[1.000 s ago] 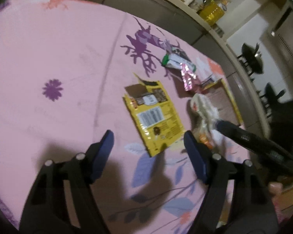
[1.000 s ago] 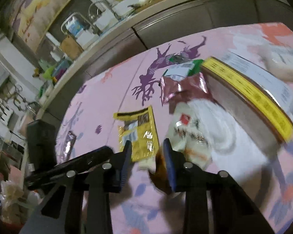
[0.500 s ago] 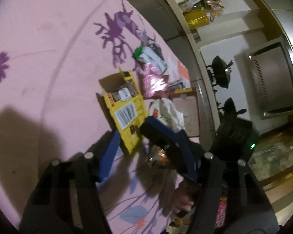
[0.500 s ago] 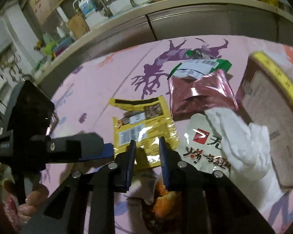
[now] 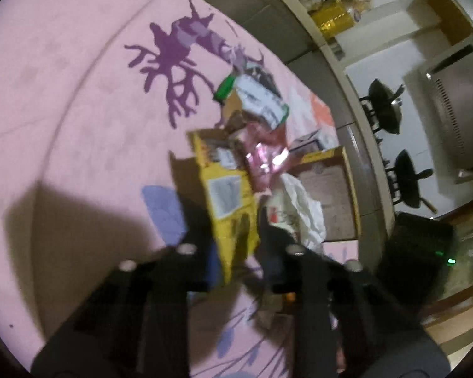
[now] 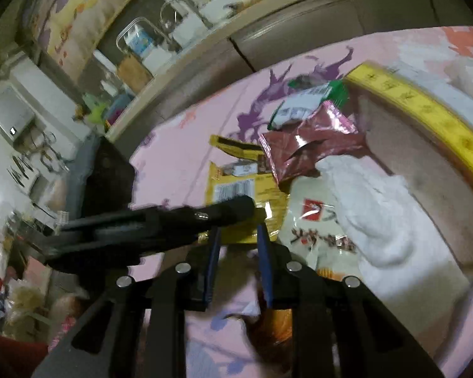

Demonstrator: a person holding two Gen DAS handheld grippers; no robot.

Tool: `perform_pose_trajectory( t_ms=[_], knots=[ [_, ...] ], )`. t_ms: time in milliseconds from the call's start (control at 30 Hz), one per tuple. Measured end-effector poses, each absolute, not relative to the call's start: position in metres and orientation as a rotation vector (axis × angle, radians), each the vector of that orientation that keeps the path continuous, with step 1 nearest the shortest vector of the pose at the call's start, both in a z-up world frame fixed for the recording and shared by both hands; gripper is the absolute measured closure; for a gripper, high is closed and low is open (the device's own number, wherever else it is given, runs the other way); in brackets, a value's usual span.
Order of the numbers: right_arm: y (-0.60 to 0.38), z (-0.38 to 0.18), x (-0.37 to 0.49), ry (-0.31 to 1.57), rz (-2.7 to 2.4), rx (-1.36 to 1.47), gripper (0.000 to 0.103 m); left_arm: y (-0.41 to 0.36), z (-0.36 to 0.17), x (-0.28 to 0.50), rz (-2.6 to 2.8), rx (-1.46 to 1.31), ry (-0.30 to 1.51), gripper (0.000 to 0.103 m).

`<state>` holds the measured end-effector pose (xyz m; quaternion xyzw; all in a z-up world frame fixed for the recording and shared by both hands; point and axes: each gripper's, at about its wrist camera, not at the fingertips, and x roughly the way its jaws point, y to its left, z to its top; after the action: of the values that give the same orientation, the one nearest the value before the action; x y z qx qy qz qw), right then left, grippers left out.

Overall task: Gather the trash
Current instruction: 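Grasp the white food packet with the right tool while the left tool grasps the yellow wrapper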

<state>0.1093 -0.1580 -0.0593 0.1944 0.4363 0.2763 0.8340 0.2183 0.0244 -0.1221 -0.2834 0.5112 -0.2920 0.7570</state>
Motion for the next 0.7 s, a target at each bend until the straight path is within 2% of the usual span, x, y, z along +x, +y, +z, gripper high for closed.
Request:
perform_pose_trajectory(
  t_ms=[133, 267, 300, 467, 667, 700],
  knots=[
    [-0.194, -0.047, 0.067, 0.861, 0.563, 0.517, 0.08, 0.031, -0.124, 0.211, -0.621, -0.619, 1.102, 0.094],
    [-0.23, -0.064, 0.034, 0.884, 0.459, 0.634, 0.059, 0.044, -0.124, 0.196, -0.605, -0.593, 1.087, 0.094],
    [-0.235, -0.069, 0.03, 0.897, 0.446, 0.656, 0.058, 0.047, -0.123, 0.191, -0.598, -0.579, 1.084, 0.094],
    [-0.234, -0.093, 0.04, 0.96, 0.447, 0.763, 0.058, 0.058, -0.122, 0.16, -0.594, -0.527, 1.08, 0.094],
    [-0.216, -0.093, 0.067, 0.959, 0.478, 0.778, 0.058, 0.064, -0.121, 0.131, -0.587, -0.484, 1.09, 0.094],
    [-0.215, -0.093, 0.07, 0.965, 0.48, 0.784, 0.063, 0.063, -0.122, 0.127, -0.586, -0.478, 1.093, 0.094]
  ],
)
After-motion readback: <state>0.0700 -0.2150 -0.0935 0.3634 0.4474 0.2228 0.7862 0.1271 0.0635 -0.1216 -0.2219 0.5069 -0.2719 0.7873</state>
